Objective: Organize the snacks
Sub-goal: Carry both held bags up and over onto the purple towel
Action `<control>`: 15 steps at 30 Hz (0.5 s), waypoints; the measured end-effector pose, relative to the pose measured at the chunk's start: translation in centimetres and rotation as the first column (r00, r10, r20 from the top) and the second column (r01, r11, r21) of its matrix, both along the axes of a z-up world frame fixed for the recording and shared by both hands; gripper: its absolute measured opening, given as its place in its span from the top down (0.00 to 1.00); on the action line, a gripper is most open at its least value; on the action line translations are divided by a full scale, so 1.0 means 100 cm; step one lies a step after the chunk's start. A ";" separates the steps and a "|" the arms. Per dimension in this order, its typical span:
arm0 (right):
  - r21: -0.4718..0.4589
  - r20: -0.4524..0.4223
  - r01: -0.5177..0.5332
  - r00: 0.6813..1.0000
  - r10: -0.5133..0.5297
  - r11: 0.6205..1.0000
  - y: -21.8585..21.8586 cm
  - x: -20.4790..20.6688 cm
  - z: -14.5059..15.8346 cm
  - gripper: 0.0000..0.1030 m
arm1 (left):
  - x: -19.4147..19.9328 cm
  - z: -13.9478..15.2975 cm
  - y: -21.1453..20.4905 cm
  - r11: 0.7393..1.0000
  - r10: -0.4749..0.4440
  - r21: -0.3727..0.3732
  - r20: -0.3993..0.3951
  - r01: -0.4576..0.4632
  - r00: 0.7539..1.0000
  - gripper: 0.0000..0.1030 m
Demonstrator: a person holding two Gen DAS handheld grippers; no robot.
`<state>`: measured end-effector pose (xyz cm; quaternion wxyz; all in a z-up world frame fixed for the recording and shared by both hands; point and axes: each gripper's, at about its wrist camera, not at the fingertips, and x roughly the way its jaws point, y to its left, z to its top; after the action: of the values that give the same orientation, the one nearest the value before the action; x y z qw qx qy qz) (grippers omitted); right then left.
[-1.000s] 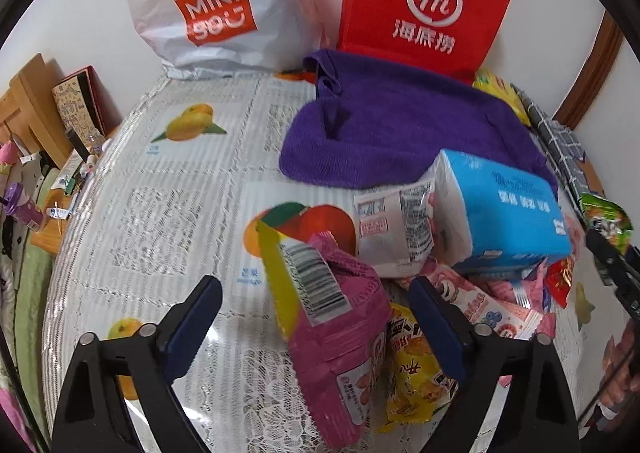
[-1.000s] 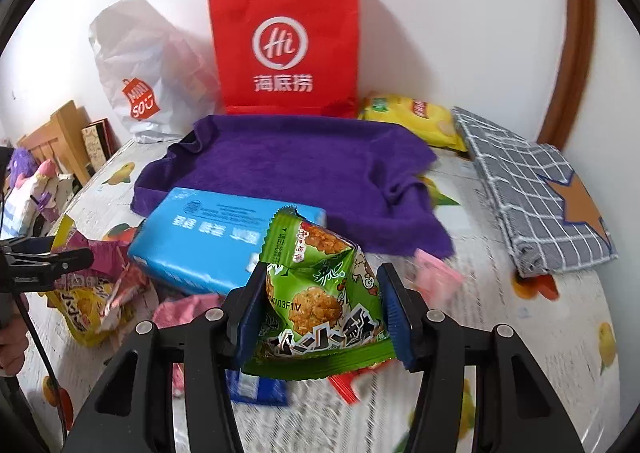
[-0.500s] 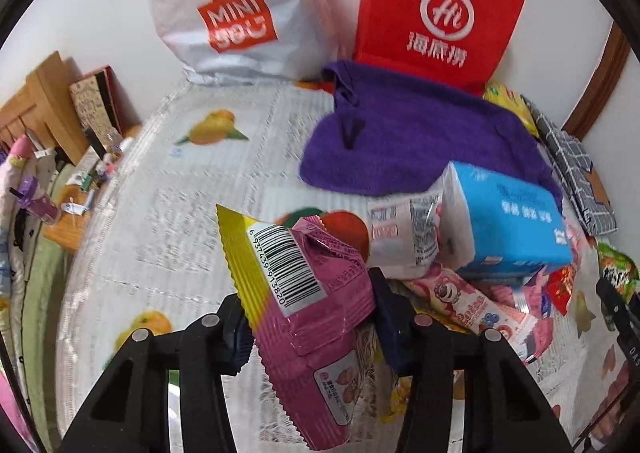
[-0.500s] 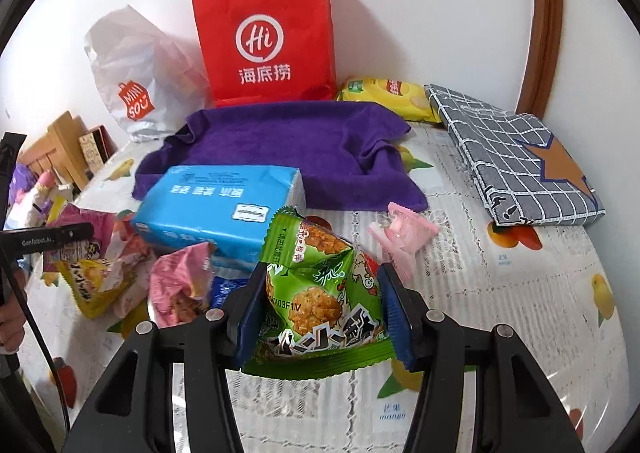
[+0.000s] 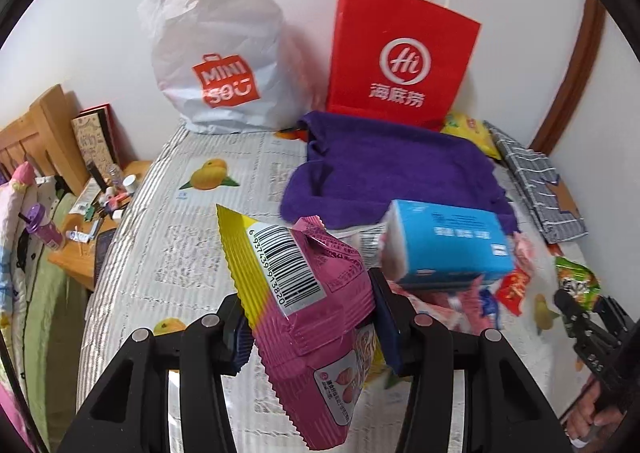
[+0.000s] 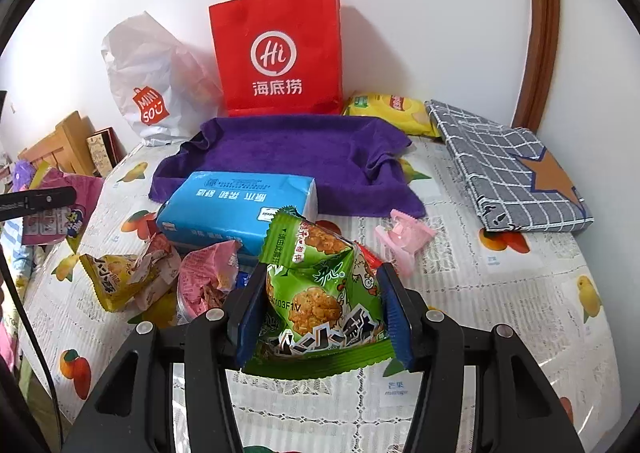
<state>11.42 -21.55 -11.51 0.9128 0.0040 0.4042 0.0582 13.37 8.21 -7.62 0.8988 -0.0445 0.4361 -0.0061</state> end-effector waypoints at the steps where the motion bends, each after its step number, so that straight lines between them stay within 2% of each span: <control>1: -0.004 0.002 -0.001 1.000 0.001 1.000 -0.001 -0.001 0.001 0.49 | 0.000 0.003 -0.003 1.000 -0.005 -0.004 0.002 0.005 1.000 0.53; 8: -0.005 0.022 0.012 1.000 -0.012 1.000 -0.005 -0.002 0.009 0.49 | -0.002 0.016 -0.023 0.999 -0.034 0.021 0.036 0.033 0.999 0.53; 15: 0.000 0.032 0.011 0.999 -0.011 1.000 -0.006 0.008 0.016 0.49 | 0.005 0.021 -0.041 0.998 -0.069 0.013 0.036 0.068 0.997 0.53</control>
<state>12.22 -22.12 -9.94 0.9194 0.0053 0.3897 0.0532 13.88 4.06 -5.56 0.9061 -0.0243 0.4209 -0.0352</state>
